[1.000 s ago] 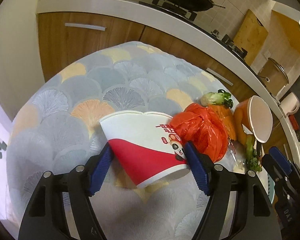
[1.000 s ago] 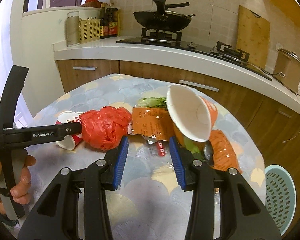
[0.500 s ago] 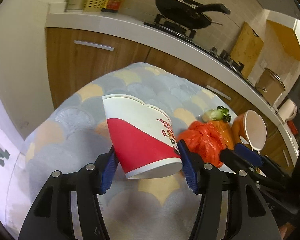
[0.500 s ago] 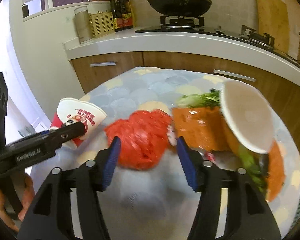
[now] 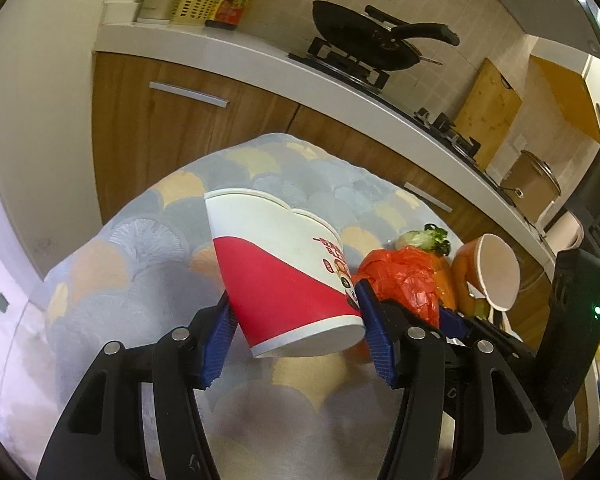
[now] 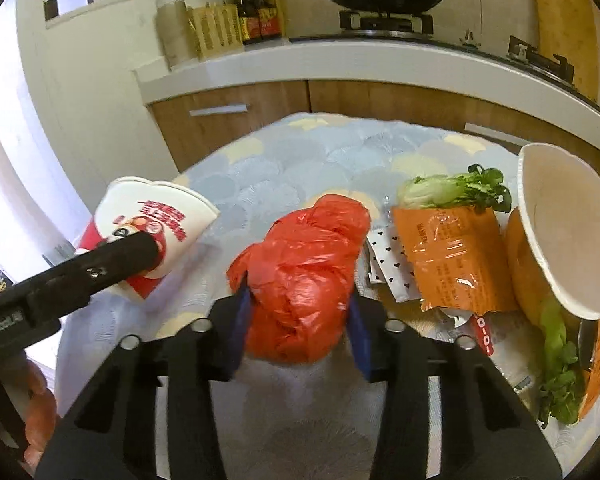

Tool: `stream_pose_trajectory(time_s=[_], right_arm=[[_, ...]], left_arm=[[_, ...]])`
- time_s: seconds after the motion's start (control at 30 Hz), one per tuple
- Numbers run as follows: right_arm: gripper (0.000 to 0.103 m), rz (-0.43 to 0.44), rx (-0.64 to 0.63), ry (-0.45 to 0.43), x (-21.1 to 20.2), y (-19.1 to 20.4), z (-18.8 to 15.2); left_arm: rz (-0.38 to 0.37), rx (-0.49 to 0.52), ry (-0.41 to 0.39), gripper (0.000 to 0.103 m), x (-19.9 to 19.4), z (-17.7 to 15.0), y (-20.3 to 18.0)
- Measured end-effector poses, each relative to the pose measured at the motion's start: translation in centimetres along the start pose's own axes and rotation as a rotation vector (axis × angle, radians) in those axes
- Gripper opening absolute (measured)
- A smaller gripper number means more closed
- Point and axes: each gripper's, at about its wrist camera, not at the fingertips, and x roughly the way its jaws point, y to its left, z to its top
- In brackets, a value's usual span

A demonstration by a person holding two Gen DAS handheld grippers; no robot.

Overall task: Collect trash
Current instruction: 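Carry the cup and red bag to the basket and release the bag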

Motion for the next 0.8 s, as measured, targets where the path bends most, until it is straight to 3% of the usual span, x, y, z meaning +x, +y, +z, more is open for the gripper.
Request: stream_pose_trajectory(time_s=[0.33,0.8], right_arm=[[0.036,-0.105,0.009,-0.174,-9.6,-2.1,-0.6],[0.036,-0.300,0.250,-0.309,-21.6,-15.5,-5.3]], left_arm=[[-0.098,0.077,-0.007,0.056,-0.8,-0.1,-5.9],[-0.292,0.297,0.059,0.056,0.8,-3.9,-20.5]])
